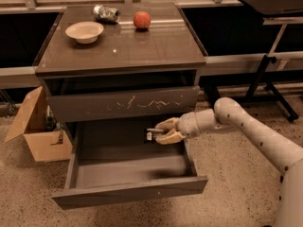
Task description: Place rxbar chocolate into middle drawer
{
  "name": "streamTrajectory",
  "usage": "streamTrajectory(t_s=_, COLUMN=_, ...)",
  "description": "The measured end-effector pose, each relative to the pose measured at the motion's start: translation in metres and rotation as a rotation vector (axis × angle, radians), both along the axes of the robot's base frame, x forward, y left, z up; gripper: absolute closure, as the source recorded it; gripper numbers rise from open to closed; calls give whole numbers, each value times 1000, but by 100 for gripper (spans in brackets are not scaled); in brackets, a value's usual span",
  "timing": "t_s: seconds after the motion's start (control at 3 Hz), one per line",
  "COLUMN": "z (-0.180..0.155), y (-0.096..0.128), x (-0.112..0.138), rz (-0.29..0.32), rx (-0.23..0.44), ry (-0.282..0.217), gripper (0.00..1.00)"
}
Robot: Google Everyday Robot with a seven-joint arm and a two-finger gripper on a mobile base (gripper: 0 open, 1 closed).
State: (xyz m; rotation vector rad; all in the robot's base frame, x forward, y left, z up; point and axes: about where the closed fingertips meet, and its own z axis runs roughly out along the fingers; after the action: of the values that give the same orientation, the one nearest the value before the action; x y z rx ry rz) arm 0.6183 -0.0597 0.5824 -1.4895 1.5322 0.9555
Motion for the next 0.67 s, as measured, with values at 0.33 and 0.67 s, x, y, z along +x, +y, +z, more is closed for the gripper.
streamTrajectory(t_s=0.33, z=-22, y=11, x=0, rz=27, rx=-9, ry=4, gripper=100)
streamTrajectory(t_s=0.67, z=-50, y=27, x=2, rz=68, rx=-4, ry=4, gripper=100)
